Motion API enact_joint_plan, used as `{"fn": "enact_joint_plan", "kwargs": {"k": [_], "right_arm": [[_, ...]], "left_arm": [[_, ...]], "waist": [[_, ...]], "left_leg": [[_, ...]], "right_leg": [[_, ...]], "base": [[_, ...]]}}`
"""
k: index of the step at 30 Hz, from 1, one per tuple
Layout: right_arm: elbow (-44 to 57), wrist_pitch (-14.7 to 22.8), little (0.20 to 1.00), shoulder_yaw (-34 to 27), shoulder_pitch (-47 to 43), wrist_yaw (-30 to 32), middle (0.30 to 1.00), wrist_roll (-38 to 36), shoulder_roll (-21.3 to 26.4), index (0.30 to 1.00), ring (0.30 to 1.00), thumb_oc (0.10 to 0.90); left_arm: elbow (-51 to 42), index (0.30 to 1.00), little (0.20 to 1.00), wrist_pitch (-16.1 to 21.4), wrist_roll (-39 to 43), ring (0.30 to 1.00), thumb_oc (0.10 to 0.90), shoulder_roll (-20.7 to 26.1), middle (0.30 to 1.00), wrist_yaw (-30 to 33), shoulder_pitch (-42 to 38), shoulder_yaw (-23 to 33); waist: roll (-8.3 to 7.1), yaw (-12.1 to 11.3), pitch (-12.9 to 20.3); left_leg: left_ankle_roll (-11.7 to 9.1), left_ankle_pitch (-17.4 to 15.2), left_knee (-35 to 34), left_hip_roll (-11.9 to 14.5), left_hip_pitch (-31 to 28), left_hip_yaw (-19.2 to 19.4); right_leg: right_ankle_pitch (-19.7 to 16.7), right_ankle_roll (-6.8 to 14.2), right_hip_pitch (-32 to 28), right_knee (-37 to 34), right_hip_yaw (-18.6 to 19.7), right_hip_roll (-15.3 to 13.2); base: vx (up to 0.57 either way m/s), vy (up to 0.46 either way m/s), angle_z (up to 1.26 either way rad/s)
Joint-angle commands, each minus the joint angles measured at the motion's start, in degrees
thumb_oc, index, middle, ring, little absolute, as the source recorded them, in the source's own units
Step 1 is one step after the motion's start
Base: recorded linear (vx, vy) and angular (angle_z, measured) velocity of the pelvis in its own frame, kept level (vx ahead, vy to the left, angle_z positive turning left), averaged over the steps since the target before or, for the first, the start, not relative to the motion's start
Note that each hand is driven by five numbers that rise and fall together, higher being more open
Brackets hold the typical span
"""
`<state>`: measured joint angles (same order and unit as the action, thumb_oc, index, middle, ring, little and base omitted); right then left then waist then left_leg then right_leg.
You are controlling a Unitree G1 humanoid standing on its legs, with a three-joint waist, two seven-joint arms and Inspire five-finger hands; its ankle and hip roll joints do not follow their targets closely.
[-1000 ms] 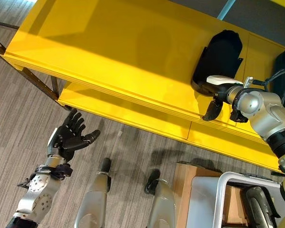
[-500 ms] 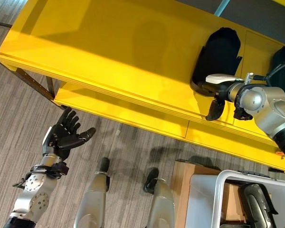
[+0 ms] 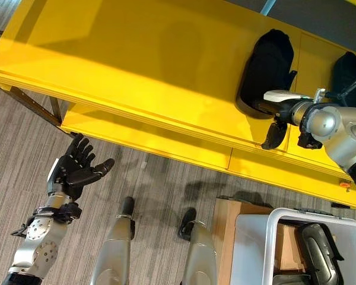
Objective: Move parts from the plastic box to the shelf.
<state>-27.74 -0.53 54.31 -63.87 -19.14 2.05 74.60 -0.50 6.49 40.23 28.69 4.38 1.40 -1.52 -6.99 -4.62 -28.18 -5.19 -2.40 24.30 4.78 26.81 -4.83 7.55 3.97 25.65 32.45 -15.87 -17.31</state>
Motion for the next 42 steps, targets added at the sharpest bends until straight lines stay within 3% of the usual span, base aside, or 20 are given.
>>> {"fn": "enact_joint_plan", "kwargs": {"k": [1, 15, 21, 24, 25, 26, 27, 28, 34, 37, 42], "right_arm": [[-0.7, -0.1, 1.000, 1.7, -10.2, 4.4, 1.000, 0.3, 6.5, 1.000, 1.000, 0.900], [0.4, 0.8, 1.000, 2.1, -14.0, 7.2, 1.000, 0.4, 8.0, 1.000, 1.000, 0.900], [3.4, 1.7, 1.000, -1.4, -12.9, 9.4, 1.000, 0.0, 10.1, 1.000, 1.000, 0.900], [5.7, 2.6, 1.000, -8.4, -7.8, 11.7, 1.000, -0.7, 11.0, 1.000, 1.000, 0.900], [7.6, 3.0, 1.000, -15.2, -2.1, 12.8, 1.000, -1.4, 11.2, 1.000, 1.000, 0.900], [7.8, 3.0, 1.000, -16.2, -1.0, 12.8, 1.000, -1.3, 11.2, 1.000, 1.000, 0.900], [7.9, 3.5, 1.000, -22.6, 3.3, 15.7, 1.000, -2.1, 10.1, 1.000, 1.000, 0.900], [8.5, 3.5, 1.000, -25.9, 6.6, 15.7, 1.000, -1.9, 10.1, 1.000, 1.000, 0.900], [9.8, 3.8, 1.000, -47.7, 23.2, 21.8, 1.000, -7.3, 1.1, 1.000, 1.000, 0.900], [8.7, 4.5, 1.000, -53.4, 25.3, 26.9, 1.000, -9.7, -5.3, 1.000, 1.000, 0.900], [7.4, 6.1, 1.000, -56.6, 24.9, 30.8, 1.000, -14.4, -10.6, 1.000, 1.000, 0.900]], "left_arm": [[-8.2, 1.000, 1.000, 5.1, 0.9, 1.000, 0.900, 3.5, 1.000, -1.0, 1.5, 3.6], [-7.6, 1.000, 1.000, 5.5, 1.3, 1.000, 0.900, 3.7, 1.000, -0.7, 2.4, 4.9], [-7.7, 1.000, 1.000, 5.6, 1.3, 1.000, 0.900, 3.3, 1.000, -0.5, 3.0, 5.7], [-7.7, 1.000, 1.000, 5.6, 1.2, 1.000, 0.900, 2.9, 1.000, -0.2, 3.5, 6.3], [-7.8, 1.000, 1.000, 5.6, 1.1, 1.000, 0.900, 2.5, 1.000, 0.0, 3.8, 6.8], [-7.8, 1.000, 1.000, 5.6, 1.1, 1.000, 0.900, 2.7, 1.000, 0.0, 3.8, 6.7], [-7.6, 1.000, 1.000, 5.8, 1.0, 1.000, 0.900, 1.8, 1.000, 0.4, 4.0, 7.2], [-7.6, 1.000, 1.000, 5.8, 1.0, 1.000, 0.900, 2.4, 1.000, 0.4, 3.9, 7.0], [-7.4, 1.000, 1.000, 6.0, 1.0, 1.000, 0.900, 2.4, 1.000, 1.3, 3.9, 6.3], [-7.5, 1.000, 1.000, 6.0, 1.0, 1.000, 0.900, 2.5, 1.000, 2.0, 3.7, 5.5], [-7.0, 1.000, 1.000, 6.1, 1.2, 1.000, 0.900, 2.4, 1.000, 2.3, 3.8, 4.4]], "waist": [[0.26, 0.1, 2.9], [0.14, 0.5, 3.2], [0.12, 1.0, 3.5], [0.27, 1.5, 3.5], [0.49, 2.1, 3.6], [0.35, 1.9, 3.6], [0.89, 2.7, 3.8], [0.48, 2.2, 3.8], [1.14, 2.6, 3.8], [1.87, 2.2, 3.7], [2.67, 2.0, 3.6]], "left_leg": [[-1.5, -5.4, 3.5, 4.0, -1.4, -0.2], [-1.4, -5.7, 4.1, 4.1, -1.2, -0.1], [-1.4, -5.8, 4.4, 4.1, -1.0, 0.1], [-1.3, -5.9, 4.6, 4.2, -0.9, 0.1], [-1.2, -6.1, 4.8, 4.2, -0.8, 0.1], [-1.2, -6.1, 4.8, 4.2, -0.8, 0.1], [-1.2, -6.3, 4.9, 4.2, -0.8, 0.2], [-1.2, -6.3, 4.9, 4.2, -0.7, 0.2], [-0.9, -6.7, 5.5, 4.0, -0.5, 0.3], [-0.7, -6.9, 5.9, 4.0, -0.2, 0.2], [-0.5, -7.0, 6.3, 3.7, 0.1, 0.0]], "right_leg": [[1.7, 2.6, -3.3, -0.1, 4.5, -0.7], [1.6, 2.8, -2.9, 0.1, 4.8, -0.5], [1.6, 2.8, -2.7, 0.1, 5.0, -0.5], [1.6, 2.8, -2.5, 0.2, 5.3, -0.4], [1.7, 2.8, -2.5, 0.3, 5.2, -0.4], [1.7, 2.8, -2.5, 0.3, 5.2, -0.4], [1.8, 2.9, -2.4, 0.4, 5.4, -0.3], [1.8, 2.9, -2.4, 0.4, 5.4, -0.4], [2.0, 2.9, -2.0, 0.7, 5.8, -0.1], [2.3, 2.8, -1.8, 1.1, 6.0, 0.0], [2.4, 2.8, -1.7, 1.3, 6.3, -0.1]], "base": [[0.00, 0.000, 0.00], [0.00, 0.000, 0.00], [0.00, 0.002, -0.01], [0.01, 0.009, -0.04], [0.01, 0.005, -0.05], [0.02, 0.008, -0.07], [0.01, 0.006, -0.06], [0.01, 0.012, -0.07], [0.00, 0.006, -0.03], [-0.01, 0.001, -0.07], [0.00, 0.000, -0.02]]}}
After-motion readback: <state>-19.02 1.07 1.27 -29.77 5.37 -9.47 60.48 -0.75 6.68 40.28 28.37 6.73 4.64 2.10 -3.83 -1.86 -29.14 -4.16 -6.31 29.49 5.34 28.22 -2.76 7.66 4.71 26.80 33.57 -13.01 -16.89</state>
